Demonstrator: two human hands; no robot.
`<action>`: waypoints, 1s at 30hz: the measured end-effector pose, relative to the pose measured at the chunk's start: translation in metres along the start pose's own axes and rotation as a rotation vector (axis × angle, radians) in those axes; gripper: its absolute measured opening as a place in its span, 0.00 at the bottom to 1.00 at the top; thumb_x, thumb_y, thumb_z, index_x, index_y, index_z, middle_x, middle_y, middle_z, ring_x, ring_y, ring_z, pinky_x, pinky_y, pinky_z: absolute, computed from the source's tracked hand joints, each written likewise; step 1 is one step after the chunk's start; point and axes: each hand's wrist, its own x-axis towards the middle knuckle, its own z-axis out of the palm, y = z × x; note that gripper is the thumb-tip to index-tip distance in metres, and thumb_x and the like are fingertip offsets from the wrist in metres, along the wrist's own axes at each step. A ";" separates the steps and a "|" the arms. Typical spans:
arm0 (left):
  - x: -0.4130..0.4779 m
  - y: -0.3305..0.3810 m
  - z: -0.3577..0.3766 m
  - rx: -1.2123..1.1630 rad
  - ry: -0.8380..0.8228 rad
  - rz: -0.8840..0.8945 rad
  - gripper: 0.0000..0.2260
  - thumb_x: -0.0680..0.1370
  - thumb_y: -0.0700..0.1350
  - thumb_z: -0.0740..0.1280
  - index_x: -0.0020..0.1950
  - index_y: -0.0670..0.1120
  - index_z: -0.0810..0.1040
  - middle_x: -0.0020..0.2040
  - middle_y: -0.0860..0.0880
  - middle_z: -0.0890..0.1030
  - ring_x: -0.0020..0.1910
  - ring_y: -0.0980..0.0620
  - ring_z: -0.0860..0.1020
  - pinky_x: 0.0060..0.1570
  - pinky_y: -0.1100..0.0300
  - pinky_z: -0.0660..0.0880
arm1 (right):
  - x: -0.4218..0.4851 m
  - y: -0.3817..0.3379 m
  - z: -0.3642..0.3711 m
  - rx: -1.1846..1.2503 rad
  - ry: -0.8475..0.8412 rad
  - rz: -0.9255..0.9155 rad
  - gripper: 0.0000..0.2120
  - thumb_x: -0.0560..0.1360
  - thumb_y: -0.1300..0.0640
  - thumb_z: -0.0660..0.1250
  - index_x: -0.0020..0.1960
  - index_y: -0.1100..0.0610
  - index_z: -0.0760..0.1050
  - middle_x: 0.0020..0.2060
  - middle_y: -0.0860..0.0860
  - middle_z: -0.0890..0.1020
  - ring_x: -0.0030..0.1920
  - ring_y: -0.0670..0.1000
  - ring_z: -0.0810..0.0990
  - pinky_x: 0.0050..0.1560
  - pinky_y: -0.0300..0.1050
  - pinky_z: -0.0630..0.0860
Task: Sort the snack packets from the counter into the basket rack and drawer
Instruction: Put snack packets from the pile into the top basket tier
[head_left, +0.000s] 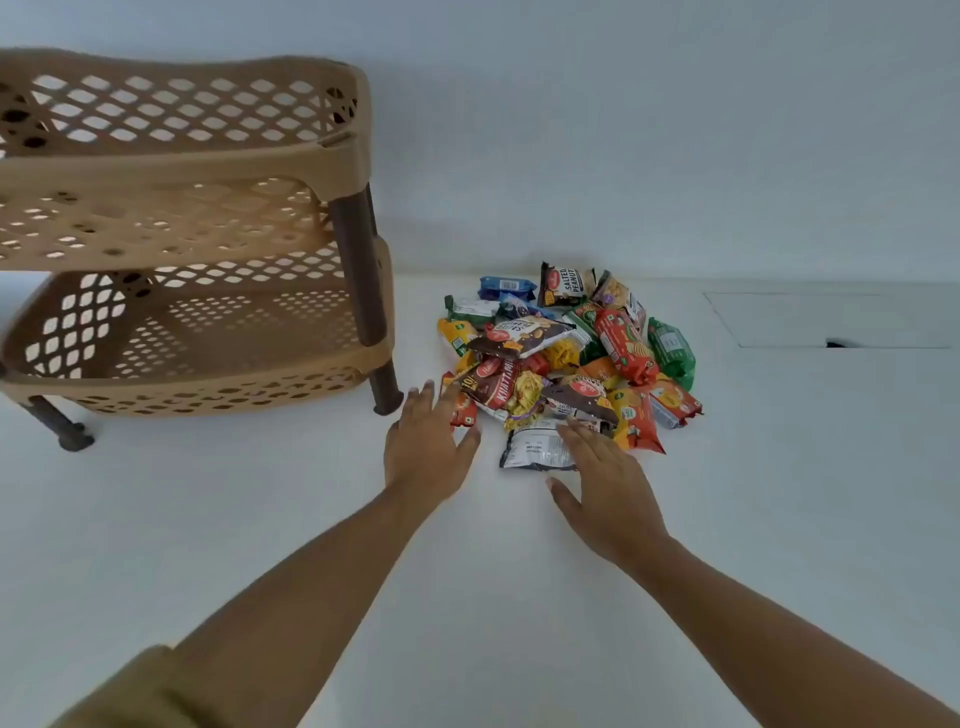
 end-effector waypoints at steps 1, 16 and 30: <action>0.000 0.002 0.003 0.044 -0.042 0.013 0.29 0.79 0.61 0.59 0.78 0.53 0.58 0.80 0.49 0.56 0.79 0.48 0.52 0.71 0.47 0.62 | 0.001 0.003 0.000 -0.016 -0.019 -0.017 0.30 0.77 0.46 0.65 0.76 0.54 0.64 0.74 0.51 0.68 0.74 0.54 0.65 0.71 0.50 0.63; -0.064 -0.008 -0.014 -0.018 0.100 -0.201 0.14 0.75 0.58 0.69 0.48 0.47 0.78 0.56 0.50 0.73 0.46 0.51 0.76 0.40 0.56 0.77 | -0.017 0.011 -0.013 -0.012 -0.045 -0.050 0.24 0.78 0.47 0.63 0.72 0.53 0.68 0.69 0.51 0.74 0.69 0.54 0.68 0.65 0.51 0.66; -0.078 -0.041 -0.072 -1.120 -0.226 -0.728 0.13 0.79 0.48 0.63 0.63 0.46 0.75 0.55 0.42 0.81 0.49 0.45 0.82 0.48 0.47 0.81 | -0.013 -0.030 -0.019 -0.217 -0.347 -0.024 0.37 0.66 0.39 0.71 0.72 0.47 0.65 0.59 0.48 0.76 0.58 0.51 0.76 0.56 0.48 0.73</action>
